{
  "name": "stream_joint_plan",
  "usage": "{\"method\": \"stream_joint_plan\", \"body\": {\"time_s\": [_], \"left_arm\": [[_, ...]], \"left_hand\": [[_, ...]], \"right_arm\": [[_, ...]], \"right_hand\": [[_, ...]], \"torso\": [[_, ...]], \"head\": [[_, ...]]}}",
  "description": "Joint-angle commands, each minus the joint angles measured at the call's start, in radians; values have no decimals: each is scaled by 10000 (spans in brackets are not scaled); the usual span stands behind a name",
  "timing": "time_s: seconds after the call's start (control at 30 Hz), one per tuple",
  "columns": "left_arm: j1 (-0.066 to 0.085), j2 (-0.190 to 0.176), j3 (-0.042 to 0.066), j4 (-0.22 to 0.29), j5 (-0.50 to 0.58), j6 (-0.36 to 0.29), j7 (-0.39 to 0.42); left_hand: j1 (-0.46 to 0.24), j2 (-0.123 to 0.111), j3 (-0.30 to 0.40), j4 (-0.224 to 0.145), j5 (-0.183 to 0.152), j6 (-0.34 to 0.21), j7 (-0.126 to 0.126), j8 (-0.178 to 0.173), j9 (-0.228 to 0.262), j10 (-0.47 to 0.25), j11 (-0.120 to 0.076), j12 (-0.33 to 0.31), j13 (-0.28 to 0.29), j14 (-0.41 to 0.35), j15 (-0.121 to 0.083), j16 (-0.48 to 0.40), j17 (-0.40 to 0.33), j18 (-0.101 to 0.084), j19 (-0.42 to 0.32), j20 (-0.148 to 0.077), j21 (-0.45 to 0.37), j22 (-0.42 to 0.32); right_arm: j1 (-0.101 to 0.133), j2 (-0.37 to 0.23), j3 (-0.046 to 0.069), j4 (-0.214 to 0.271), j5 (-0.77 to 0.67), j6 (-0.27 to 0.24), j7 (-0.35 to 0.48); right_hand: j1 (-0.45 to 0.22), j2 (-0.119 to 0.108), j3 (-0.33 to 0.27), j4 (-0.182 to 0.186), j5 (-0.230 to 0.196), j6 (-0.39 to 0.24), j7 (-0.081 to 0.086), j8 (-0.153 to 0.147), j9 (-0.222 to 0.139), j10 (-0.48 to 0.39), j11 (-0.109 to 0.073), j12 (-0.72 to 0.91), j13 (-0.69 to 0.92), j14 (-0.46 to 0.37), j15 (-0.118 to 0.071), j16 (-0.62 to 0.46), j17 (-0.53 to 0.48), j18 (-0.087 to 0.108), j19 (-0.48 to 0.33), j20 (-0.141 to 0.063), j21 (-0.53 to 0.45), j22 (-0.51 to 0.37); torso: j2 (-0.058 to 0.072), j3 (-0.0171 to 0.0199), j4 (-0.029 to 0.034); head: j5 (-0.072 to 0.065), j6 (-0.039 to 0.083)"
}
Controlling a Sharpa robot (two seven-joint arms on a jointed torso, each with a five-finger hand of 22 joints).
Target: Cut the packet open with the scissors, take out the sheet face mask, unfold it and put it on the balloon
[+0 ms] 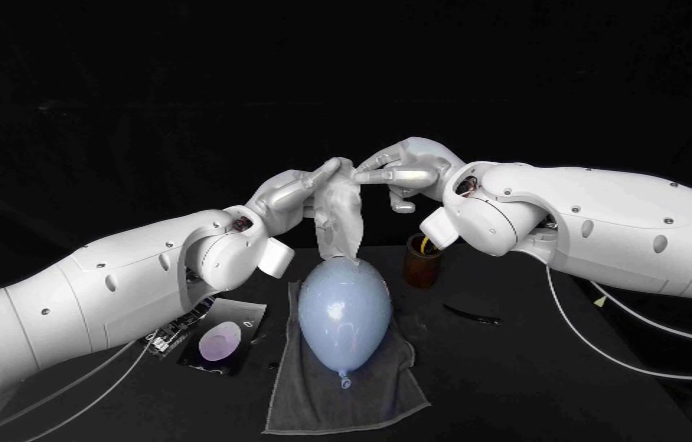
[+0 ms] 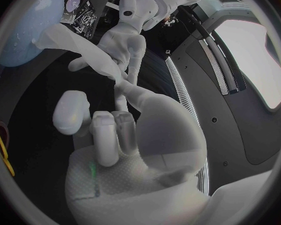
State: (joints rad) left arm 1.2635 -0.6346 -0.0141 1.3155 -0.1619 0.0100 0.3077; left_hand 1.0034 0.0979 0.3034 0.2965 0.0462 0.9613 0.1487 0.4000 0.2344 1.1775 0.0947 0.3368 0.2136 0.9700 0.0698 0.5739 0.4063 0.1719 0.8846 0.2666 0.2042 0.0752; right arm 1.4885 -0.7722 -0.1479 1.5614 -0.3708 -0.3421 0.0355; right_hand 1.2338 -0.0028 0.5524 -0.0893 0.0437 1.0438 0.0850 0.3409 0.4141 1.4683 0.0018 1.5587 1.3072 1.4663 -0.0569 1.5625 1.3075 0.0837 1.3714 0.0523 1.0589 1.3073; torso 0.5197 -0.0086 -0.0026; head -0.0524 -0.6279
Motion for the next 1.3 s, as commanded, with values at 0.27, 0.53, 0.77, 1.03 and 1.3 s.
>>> {"method": "stream_joint_plan", "body": {"time_s": [0.27,0.53,0.77,1.03,1.3], "left_arm": [[28,-37,14,32,267,133,83],[29,-62,14,41,394,148,92],[31,-71,14,52,467,174,81],[31,-94,14,64,755,208,100],[31,-121,14,97,876,650,247]], "left_hand": [[117,299,6,-13,33,54,-15,-72,3,-101,6,77,26,-81,-9,66,14,118,44,42,-62,-18],[130,309,12,-14,33,53,-15,-75,3,-103,6,78,28,-81,-9,66,13,118,43,42,-63,-18],[149,325,20,-13,36,54,-18,-78,3,-104,5,81,30,-81,-9,67,13,117,41,43,-64,-18],[1783,-1054,-138,-577,33,-201,65,-283,-32,-360,66,43,48,-226,49,11,-24,112,-24,64,-103,-28],[3700,-1610,383,-1128,34,-99,-47,-298,9,-441,-12,-65,-31,-294,15,-16,-54,116,-135,105,-169,-30]], "right_arm": [[-3,-126,7,55,493,98,347],[-2,-149,7,32,512,119,325],[-3,-108,7,0,494,267,213],[-11,-117,6,10,485,329,168],[-44,-98,5,-59,525,306,154]], "right_hand": [[-15,100,103,-10,47,180,-130,182,708,988,-56,41,2580,1017,-70,38,2516,139,16,-56,32,869],[-23,102,120,-18,48,173,-131,192,721,988,-57,41,2580,1017,-71,37,2514,136,21,-57,43,874],[-36,107,145,-27,48,164,-131,208,740,990,-58,46,2584,1015,-73,34,2507,144,5,-59,4,863],[-54,111,168,-32,48,154,-131,225,760,993,-58,52,2588,1014,-74,32,2502,146,-1,-61,-11,859],[-78,107,188,-38,48,136,-129,240,781,973,-57,10,2559,1009,-74,24,2482,151,-12,-62,-38,852]], "torso": [[-4,-7,-1],[-4,-11,3],[-2,-15,5],[0,-11,-4],[0,-5,-2]], "head": [[28,-21],[35,-36],[38,-44],[45,-55],[56,-68]]}}
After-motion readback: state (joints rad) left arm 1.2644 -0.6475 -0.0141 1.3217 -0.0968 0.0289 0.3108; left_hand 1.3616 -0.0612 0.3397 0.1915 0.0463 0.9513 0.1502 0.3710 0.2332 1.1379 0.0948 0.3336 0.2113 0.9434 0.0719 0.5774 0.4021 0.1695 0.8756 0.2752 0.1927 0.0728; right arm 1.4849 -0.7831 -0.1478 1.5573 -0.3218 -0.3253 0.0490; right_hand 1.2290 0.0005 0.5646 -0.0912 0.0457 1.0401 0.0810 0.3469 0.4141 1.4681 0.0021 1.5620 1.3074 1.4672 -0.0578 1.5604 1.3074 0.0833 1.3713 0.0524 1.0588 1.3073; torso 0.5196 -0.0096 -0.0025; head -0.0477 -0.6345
